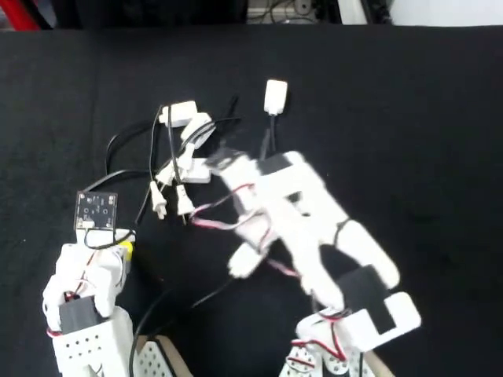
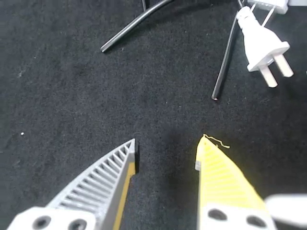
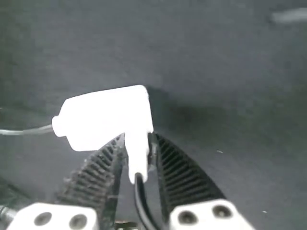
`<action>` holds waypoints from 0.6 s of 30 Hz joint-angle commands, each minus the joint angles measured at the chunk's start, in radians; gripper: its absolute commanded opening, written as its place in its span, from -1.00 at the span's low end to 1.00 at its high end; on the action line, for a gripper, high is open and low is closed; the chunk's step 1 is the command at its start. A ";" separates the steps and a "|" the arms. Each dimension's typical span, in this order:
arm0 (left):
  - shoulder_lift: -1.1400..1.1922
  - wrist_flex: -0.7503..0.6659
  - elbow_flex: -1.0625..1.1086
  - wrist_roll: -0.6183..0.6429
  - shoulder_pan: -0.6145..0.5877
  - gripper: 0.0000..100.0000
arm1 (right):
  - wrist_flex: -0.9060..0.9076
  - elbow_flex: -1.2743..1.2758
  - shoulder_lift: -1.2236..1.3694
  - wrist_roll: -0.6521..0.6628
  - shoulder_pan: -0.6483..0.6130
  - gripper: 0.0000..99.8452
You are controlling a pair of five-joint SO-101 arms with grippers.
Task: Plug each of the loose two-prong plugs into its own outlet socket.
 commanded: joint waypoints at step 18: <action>-0.009 -0.025 0.021 0.000 0.001 -0.58 | -0.218 -0.171 -0.025 0.443 0.993 -0.98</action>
